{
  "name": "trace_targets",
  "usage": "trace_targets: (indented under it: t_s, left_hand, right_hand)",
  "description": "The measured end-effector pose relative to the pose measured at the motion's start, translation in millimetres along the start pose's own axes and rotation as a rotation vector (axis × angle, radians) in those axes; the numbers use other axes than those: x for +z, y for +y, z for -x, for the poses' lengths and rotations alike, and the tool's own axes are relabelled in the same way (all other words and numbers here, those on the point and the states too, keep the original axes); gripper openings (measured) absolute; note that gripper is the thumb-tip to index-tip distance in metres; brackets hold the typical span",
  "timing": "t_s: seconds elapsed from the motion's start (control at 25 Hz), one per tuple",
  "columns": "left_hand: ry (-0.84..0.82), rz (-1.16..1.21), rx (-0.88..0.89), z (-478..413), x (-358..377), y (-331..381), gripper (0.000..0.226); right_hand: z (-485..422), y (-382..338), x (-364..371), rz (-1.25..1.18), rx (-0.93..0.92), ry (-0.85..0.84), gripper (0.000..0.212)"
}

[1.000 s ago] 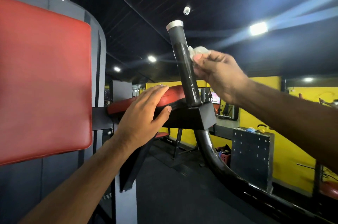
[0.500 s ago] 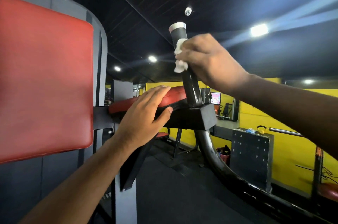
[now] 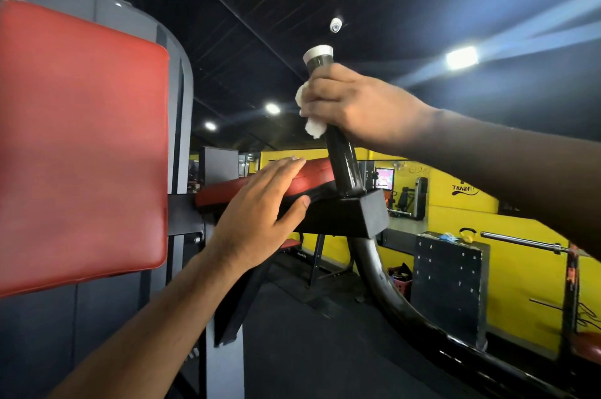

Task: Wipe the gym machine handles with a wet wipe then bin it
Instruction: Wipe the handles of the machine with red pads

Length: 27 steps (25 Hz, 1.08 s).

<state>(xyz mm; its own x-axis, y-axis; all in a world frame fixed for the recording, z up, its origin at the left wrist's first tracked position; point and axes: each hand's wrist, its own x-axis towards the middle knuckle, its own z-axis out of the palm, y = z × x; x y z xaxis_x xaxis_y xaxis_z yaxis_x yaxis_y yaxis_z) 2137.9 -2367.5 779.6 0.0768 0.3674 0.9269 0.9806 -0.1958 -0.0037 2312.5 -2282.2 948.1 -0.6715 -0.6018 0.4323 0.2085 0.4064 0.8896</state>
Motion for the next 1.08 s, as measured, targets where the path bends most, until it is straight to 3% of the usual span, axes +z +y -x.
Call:
trace_targets:
  t_s: [0.08, 0.16, 0.24, 0.36, 0.48, 0.56, 0.68, 0.88, 0.96, 1.08]
  left_hand:
    - [-0.007, -0.011, 0.009, 0.0, -0.4, 0.4, 0.063]
    - [-0.015, -0.018, 0.012, -0.2, -1.8, 0.3, 0.063]
    - [-0.029, -0.022, 0.012, -0.1, -3.9, 0.2, 0.064]
    - [-0.03, -0.03, 0.013, 0.0, -3.3, 1.2, 0.061]
    - [0.01, -0.015, -0.004, -0.6, 0.1, 3.0, 0.058]
    - [0.015, -0.012, -0.012, 0.5, 1.1, 4.4, 0.058]
    - [0.021, -0.012, -0.012, -1.1, 1.0, 6.2, 0.058]
    - [-0.039, -0.03, 0.004, -0.6, -5.1, 3.9, 0.061]
    - [-0.05, -0.026, -0.001, 0.3, -6.5, 2.3, 0.061]
    - [-0.031, -0.023, 0.001, -0.6, -4.4, 3.1, 0.061]
  right_hand:
    - [7.1, -13.6, -0.7, -0.136, 0.205, 0.086, 0.028]
    - [16.1, -32.8, -0.7, -0.336, 0.578, 0.278, 0.024]
    - [18.5, -44.8, 7.8, -0.533, 0.904, 0.365, 0.015]
    - [1.3, -25.8, 17.1, -1.177, 1.338, 0.488, 0.021]
    - [-4.0, -5.2, 17.8, -1.771, 1.406, 0.468, 0.023]
    - [1.0, -8.7, 19.2, -1.914, 1.378, 0.331, 0.033]
    - [1.9, -7.7, 20.1, -1.901, 1.37, 0.254, 0.034]
    - [3.2, -19.5, 23.7, -1.701, 1.348, 0.324, 0.034]
    - [17.2, -36.1, 27.8, -1.344, 1.262, 0.409, 0.024]
    - [43.6, -55.8, 22.6, -0.519, 0.709, 0.391, 0.023]
